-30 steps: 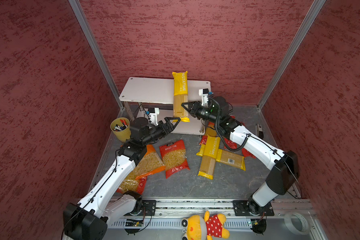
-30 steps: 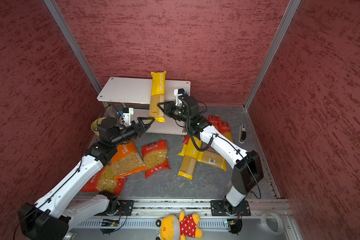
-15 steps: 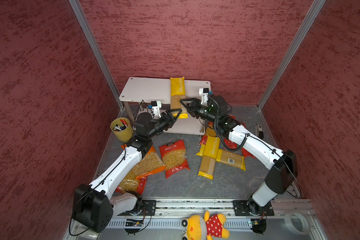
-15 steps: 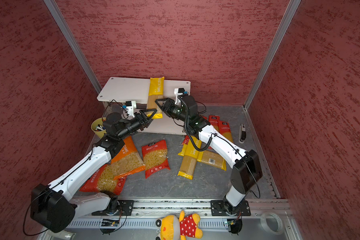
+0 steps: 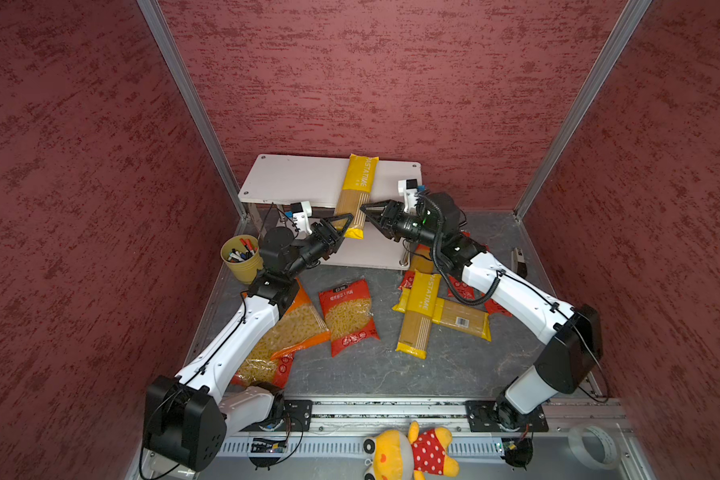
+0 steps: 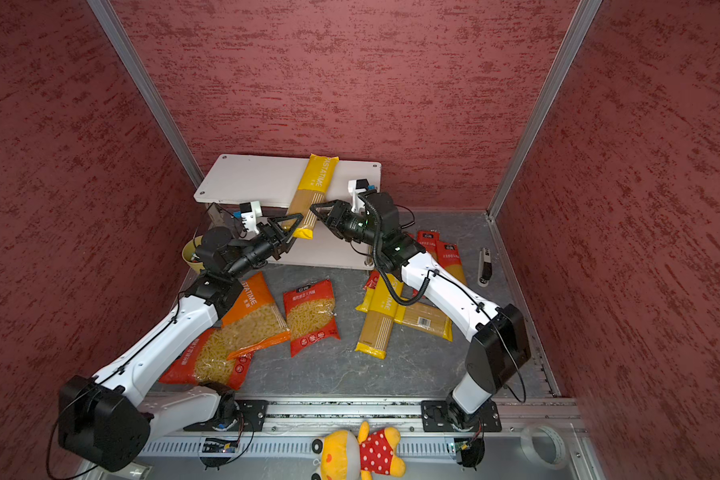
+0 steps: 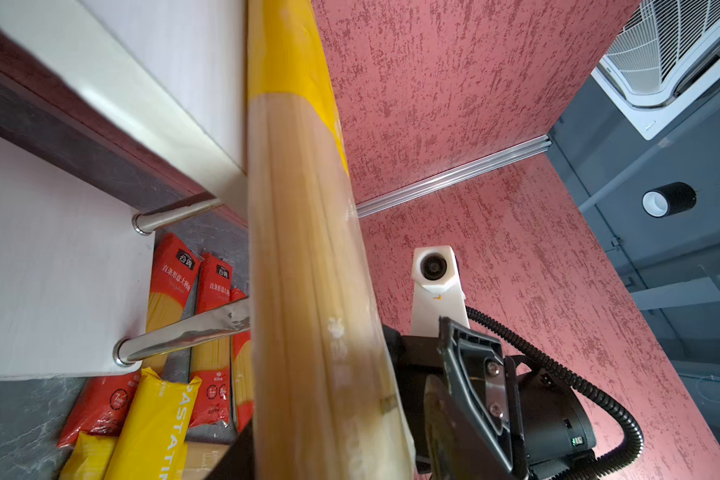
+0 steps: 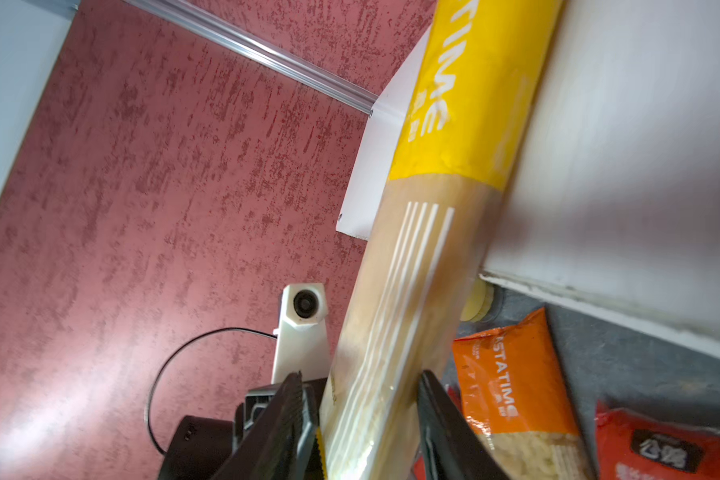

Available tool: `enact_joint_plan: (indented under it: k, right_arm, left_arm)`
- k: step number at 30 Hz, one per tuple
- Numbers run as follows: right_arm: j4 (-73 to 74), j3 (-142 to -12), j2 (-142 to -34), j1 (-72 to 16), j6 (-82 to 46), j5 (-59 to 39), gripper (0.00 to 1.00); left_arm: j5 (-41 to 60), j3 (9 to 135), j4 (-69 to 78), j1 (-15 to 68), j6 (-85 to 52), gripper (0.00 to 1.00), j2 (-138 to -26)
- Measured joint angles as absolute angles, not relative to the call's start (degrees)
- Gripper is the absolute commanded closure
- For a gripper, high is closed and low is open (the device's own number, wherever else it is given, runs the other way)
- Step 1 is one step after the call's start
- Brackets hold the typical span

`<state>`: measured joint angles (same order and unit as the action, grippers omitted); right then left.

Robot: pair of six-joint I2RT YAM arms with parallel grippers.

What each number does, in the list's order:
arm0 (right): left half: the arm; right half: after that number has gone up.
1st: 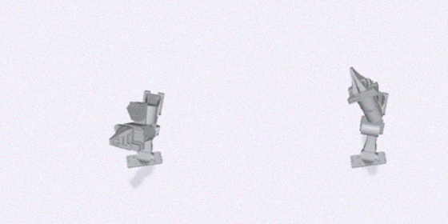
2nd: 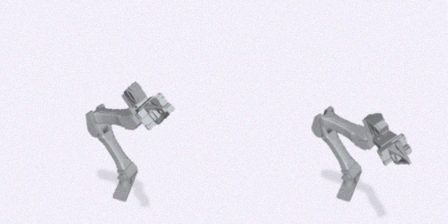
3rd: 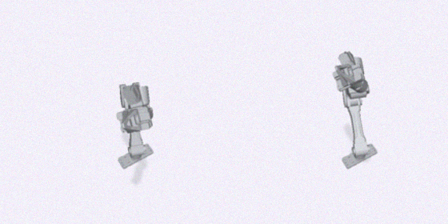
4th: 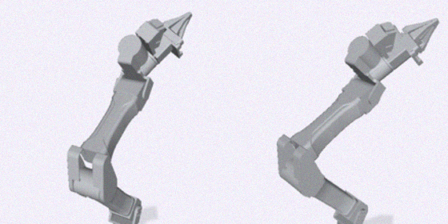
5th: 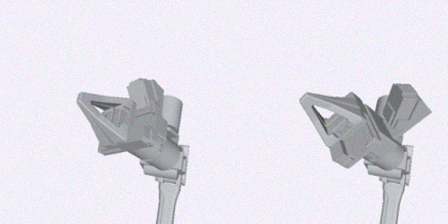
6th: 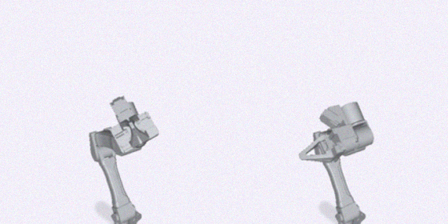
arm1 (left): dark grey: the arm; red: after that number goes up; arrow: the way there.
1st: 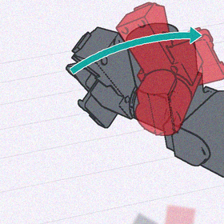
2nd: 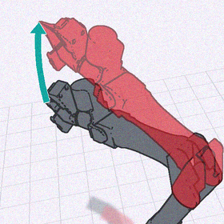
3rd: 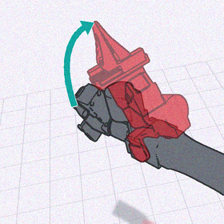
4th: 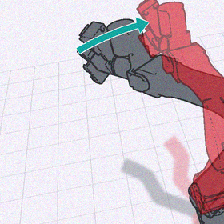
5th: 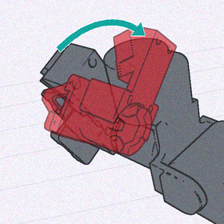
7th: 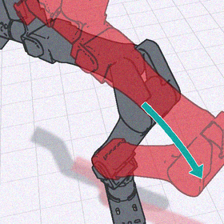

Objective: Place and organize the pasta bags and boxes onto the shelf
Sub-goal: 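Carry the yellow pack to the shelf with the right gripper while the left grasps it, then stand the yellow pack upright on the shelf top with the left gripper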

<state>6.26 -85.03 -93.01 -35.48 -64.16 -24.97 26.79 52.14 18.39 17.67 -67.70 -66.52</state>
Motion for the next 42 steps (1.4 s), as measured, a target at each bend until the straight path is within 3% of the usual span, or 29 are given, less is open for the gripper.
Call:
enact_joint_plan:
  k: [3,6,11,15,22,27,32,42]
  right_arm:
    - [6.7,-85.0,-93.5,-35.4,-64.7,-26.0,0.78]
    - [6.7,-85.0,-94.0,-35.4,-65.2,-26.9,0.78]
    - [7.9,-84.4,-94.0,-35.3,-65.4,-27.4,0.68]
    - [9.3,-80.3,-91.9,-34.4,-65.4,-28.0,0.63]
    - [9.5,-68.6,-81.8,-28.8,-64.9,-26.6,0.63]
    - [9.8,-61.8,-77.0,-26.5,-64.5,-24.4,0.63]
    - [11.1,-53.1,-76.7,-26.5,-65.6,-24.2,0.64]
    - [12.6,-48.4,-76.7,-26.7,-66.9,-23.7,0.66]
  left_arm:
    - [26.2,50.3,18.6,18.1,-69.0,0.3,-65.6]
    - [24.9,49.9,19.4,19.1,-70.3,0.32,-66.1]
    - [22.2,49.9,22.0,20.8,-72.9,0.51,-68.0]
    - [20.3,49.9,23.0,21.5,-73.8,0.59,-68.2]
    - [17.7,52.2,17.9,21.7,-72.0,0.82,-67.1]
    - [18.3,53.0,14.3,19.8,-71.1,0.91,-65.8]
    - [19.7,53.8,8.0,13.4,-70.9,0.95,-62.2]
    - [35.1,59.8,-0.4,-12.0,-71.7,0.96,-62.8]
